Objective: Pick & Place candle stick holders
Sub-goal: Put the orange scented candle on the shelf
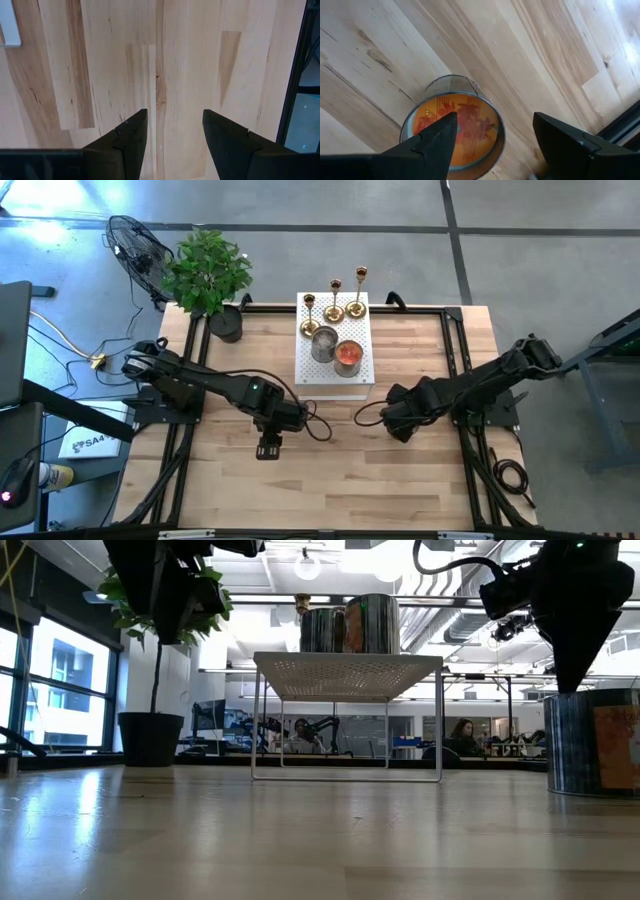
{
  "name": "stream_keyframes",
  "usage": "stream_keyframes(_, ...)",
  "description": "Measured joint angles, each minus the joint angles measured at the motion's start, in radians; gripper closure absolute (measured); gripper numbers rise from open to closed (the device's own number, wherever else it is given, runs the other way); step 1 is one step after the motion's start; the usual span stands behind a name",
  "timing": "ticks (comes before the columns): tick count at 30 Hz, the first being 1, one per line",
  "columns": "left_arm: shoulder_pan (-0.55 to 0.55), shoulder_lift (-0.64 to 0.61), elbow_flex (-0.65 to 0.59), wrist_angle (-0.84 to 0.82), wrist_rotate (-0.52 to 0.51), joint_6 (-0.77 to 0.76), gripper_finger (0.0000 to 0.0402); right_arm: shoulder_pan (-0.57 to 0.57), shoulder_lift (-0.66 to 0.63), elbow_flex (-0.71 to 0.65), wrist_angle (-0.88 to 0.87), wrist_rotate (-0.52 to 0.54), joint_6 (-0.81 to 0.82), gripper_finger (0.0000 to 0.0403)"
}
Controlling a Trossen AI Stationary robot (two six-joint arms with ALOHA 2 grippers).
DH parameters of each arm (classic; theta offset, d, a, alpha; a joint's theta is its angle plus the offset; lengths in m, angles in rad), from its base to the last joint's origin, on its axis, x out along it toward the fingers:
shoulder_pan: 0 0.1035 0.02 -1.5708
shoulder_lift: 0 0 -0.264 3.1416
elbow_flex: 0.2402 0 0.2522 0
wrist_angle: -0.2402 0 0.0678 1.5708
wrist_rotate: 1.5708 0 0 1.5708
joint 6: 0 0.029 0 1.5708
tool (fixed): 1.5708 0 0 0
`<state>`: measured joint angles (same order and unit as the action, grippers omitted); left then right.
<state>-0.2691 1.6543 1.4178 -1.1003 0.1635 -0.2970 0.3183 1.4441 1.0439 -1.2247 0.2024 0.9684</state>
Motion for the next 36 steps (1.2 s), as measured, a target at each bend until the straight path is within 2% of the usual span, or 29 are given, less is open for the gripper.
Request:
stream_keyframes(8,0.000,0.000,0.000,0.000,0.003,0.000,0.0215,-0.029,0.001,-0.079,0.053,-0.009,-0.003,0.0147)
stream_keyframes(12,0.000,0.000,0.000,0.000,0.003,0.000,0.0215,-0.032,0.001,-0.076,0.083,0.023,-0.021,0.0147)
stream_keyframes(24,0.000,0.000,0.000,0.003,0.002,0.000,0.0215,-0.062,0.001,-0.076,0.096,0.003,-0.080,0.0156)
stream_keyframes(30,0.000,0.000,0.000,0.003,0.002,0.003,0.0215,-0.064,0.001,-0.076,0.097,-0.001,-0.101,0.0223)
stream_keyframes(36,0.000,0.000,0.000,0.003,0.002,0.003,0.0215,-0.064,0.001,-0.076,0.097,-0.012,-0.139,0.0347)
